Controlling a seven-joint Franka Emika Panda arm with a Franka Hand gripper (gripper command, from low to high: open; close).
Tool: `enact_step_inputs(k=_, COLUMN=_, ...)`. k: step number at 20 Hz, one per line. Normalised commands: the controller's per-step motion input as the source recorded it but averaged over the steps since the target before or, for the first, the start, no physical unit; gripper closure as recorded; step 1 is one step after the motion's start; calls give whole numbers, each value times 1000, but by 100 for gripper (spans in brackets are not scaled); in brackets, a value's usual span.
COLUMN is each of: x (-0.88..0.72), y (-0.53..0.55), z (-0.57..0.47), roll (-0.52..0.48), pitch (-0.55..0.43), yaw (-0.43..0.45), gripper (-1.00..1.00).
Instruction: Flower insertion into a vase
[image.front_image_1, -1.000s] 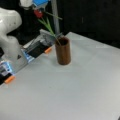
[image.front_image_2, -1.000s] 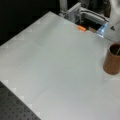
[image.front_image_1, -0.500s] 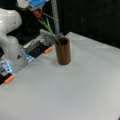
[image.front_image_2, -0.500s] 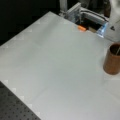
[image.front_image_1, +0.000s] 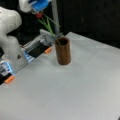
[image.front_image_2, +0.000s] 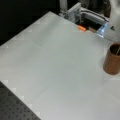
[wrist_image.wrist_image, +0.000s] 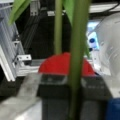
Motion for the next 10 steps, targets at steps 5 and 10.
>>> enact_step_inputs(k=5, x=360, y=120, z=58, roll=47, pitch=625, yaw=79, gripper=100)
enact_step_inputs(k=10, x=257, y=110, z=9, roll=-17, pitch=516, yaw=67, gripper=100)
